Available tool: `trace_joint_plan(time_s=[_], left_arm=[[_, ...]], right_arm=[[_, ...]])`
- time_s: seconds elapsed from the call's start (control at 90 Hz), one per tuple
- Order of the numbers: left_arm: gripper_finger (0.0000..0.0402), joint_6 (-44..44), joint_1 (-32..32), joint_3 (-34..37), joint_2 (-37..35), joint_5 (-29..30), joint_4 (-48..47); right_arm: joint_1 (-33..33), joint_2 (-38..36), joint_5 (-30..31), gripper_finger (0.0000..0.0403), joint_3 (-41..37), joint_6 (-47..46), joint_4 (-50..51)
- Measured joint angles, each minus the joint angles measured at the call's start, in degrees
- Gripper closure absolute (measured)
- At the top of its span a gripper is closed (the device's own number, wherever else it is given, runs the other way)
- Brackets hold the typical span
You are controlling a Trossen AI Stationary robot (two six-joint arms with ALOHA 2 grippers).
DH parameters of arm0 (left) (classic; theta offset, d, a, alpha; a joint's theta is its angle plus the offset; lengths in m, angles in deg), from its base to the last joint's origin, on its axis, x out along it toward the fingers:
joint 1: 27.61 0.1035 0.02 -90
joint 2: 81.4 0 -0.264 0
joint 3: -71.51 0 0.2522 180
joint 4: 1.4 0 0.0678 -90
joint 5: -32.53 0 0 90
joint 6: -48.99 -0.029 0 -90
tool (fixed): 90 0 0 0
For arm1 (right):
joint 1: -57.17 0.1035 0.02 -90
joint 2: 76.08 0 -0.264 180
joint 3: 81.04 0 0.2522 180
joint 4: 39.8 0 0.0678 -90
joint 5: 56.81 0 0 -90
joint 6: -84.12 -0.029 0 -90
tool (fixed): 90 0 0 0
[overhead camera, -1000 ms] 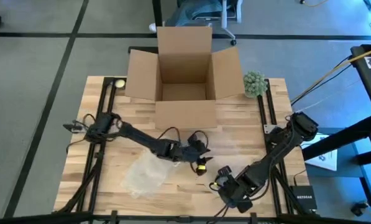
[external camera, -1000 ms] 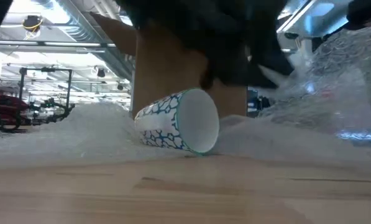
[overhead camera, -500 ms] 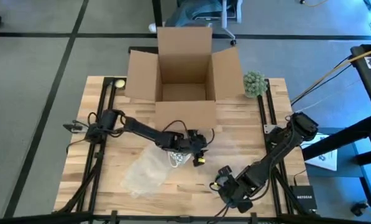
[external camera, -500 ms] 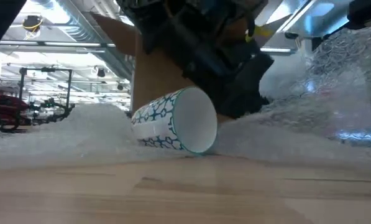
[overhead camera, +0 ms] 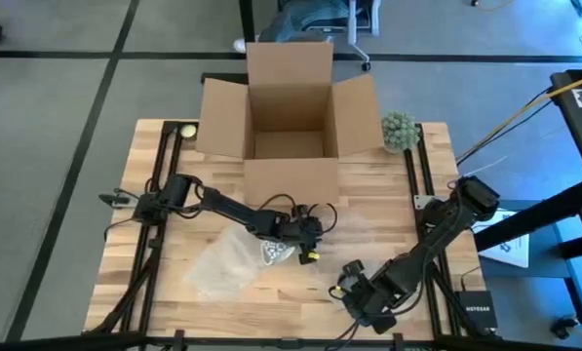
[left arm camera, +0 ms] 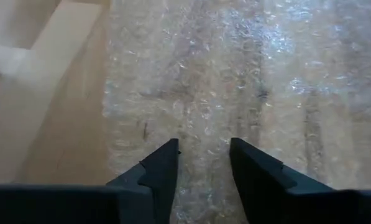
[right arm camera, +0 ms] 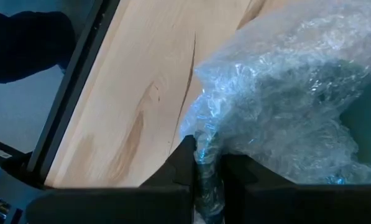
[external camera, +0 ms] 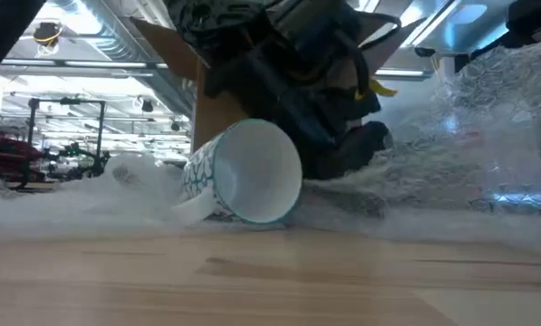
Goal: Wrap mug
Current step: Wrap the green mug with the right transparent bubble wrap
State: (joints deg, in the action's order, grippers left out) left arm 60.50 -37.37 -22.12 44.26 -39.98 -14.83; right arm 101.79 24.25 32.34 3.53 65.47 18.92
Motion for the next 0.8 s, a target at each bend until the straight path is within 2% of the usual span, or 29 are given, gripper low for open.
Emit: trace_joint_plan(time_s=[0.167,0.211,0.356,0.489,0.667,0.8], left_arm=[[0.0381,0.0,0.0,0.0,0.0,-0.6,-0.8],[0.0392,0.0,-0.1,0.0,-0.1,-0.6,-0.8],[0.0400,0.0,-0.7,0.1,-1.5,-0.4,-2.0],[0.0401,0.0,-1.8,-1.1,-3.2,0.9,-1.8],[0.0402,-0.8,-2.9,-2.0,-5.9,1.1,-1.4],[0.0402,-1.7,-3.4,-2.0,-7.8,1.8,-0.6]], right_arm=[[0.0,0.0,0.2,0.0388,0.0,-0.6,0.1],[0.0,0.0,0.3,0.0388,0.0,-0.6,0.1],[0.0,0.0,3.5,0.0365,0.0,-2.9,0.3],[0.0,-0.1,5.1,0.0320,0.1,-4.5,1.0],[0.0,-0.2,3.8,0.0259,2.3,-8.7,5.8],[0.0,-0.2,3.1,0.0232,6.0,-11.1,10.0]])
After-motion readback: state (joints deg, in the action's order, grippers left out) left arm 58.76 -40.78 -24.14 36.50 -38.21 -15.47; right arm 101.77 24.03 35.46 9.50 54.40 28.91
